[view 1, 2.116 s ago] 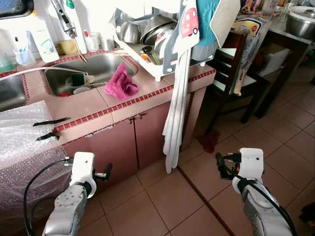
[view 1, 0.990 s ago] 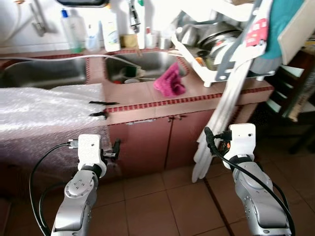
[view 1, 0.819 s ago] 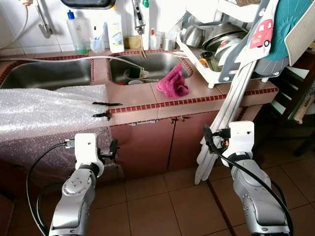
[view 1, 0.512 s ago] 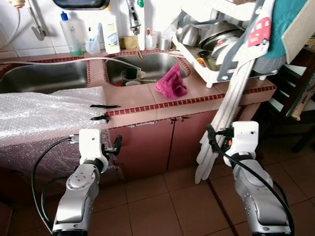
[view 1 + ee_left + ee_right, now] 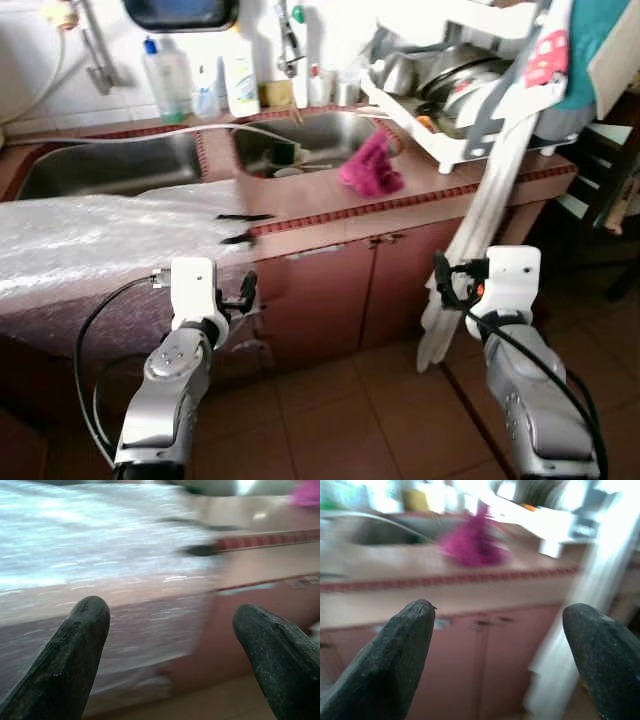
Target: Kitchen organization
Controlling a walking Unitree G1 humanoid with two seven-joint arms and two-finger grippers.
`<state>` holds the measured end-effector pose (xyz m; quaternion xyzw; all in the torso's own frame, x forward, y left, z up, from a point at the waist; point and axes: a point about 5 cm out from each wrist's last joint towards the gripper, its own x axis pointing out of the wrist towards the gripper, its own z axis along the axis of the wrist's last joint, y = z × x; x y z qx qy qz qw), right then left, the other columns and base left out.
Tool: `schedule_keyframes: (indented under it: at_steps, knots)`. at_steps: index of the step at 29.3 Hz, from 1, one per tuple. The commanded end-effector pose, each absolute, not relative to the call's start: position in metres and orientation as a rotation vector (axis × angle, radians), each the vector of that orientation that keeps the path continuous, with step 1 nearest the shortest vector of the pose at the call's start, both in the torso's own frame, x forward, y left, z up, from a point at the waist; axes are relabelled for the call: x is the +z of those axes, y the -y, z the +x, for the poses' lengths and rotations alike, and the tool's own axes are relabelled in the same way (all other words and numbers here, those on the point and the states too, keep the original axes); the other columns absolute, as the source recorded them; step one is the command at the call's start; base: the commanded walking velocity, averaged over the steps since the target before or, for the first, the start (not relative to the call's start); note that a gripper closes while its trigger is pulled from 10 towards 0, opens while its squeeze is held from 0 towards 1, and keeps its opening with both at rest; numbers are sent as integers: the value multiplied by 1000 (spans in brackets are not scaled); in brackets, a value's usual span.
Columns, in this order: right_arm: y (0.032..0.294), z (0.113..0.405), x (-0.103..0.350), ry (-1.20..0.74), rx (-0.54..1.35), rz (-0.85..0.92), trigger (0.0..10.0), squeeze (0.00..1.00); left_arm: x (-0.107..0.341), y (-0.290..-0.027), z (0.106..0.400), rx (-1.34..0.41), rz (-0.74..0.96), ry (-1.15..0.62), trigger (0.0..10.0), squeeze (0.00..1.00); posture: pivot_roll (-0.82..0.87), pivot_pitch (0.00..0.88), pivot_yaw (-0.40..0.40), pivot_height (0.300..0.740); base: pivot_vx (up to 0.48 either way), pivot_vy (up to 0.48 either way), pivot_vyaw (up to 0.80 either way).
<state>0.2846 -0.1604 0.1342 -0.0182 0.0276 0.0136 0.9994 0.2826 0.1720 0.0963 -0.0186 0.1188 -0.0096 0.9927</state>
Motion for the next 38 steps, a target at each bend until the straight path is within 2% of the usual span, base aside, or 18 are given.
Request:
schedule_keyframes:
  at_steps: [1, 6, 12, 19, 23, 32, 38]
  knots:
    - [167, 286, 141, -35, 10, -54, 10000, 0, 100, -168, 284, -27, -36, -230, 10000, 0, 16, 0, -4, 740, 0, 394, 0]
    - [168, 287, 142, -31, 8, -58, 10000, 0, 100, -168, 284, -22, -36, -231, 10000, 0, 19, 0, -6, 740, 0, 392, 0]
    - [167, 288, 142, -32, 13, -54, 10000, 0, 105, -167, 286, -36, -42, -215, 10000, 0, 19, 0, -6, 740, 0, 0, 0]
    - [168, 290, 144, -29, 4, -52, 10000, 0, 113, -160, 291, -33, -104, -179, 10000, 0, 10, 0, 1, 740, 0, 0, 777]
    - [166, 290, 143, -32, 11, -52, 10000, 0, 115, -160, 292, -13, -38, -166, 10000, 0, 13, 0, -6, 740, 0, 0, 800]
    - [164, 293, 145, -30, 26, -57, 10000, 0, 112, -157, 292, -26, -61, -180, 10000, 0, 16, 0, -15, 740, 0, 0, 800]
    - [163, 293, 145, -22, 22, -39, 10000, 0, 111, -156, 294, -43, -73, -179, 10000, 0, 18, 0, -16, 740, 0, 0, 0]
